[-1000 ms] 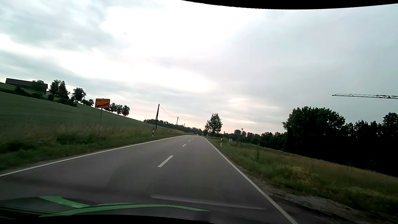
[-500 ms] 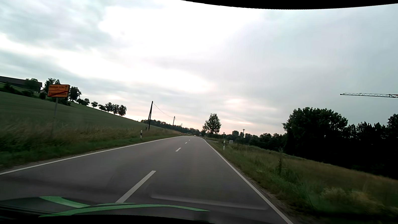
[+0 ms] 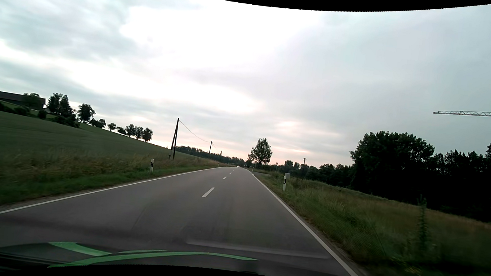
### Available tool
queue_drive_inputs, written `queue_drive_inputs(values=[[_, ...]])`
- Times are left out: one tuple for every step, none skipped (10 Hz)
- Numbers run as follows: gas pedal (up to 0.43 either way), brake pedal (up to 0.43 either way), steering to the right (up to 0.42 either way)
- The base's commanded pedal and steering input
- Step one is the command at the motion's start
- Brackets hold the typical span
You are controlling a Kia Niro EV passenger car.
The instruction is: Follow the waypoints while adhering to traffic rules and regulations
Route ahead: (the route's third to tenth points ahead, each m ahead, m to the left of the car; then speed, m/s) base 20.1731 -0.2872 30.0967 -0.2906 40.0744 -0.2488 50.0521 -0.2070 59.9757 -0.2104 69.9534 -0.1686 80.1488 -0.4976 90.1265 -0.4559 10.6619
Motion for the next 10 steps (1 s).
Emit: queue_drive_inputs(values=[[0.268, 0.000, 0.006], [0.268, 0.000, 0.006], [0.268, 0.000, 0.005], [0.268, 0.000, 0.003], [0.268, 0.000, 0.001], [0.268, 0.000, 0.001], [0.268, 0.000, 0.001], [0.268, 0.000, 0.001], [0.268, 0.000, 0.000], [0.268, 0.000, 0.000]])
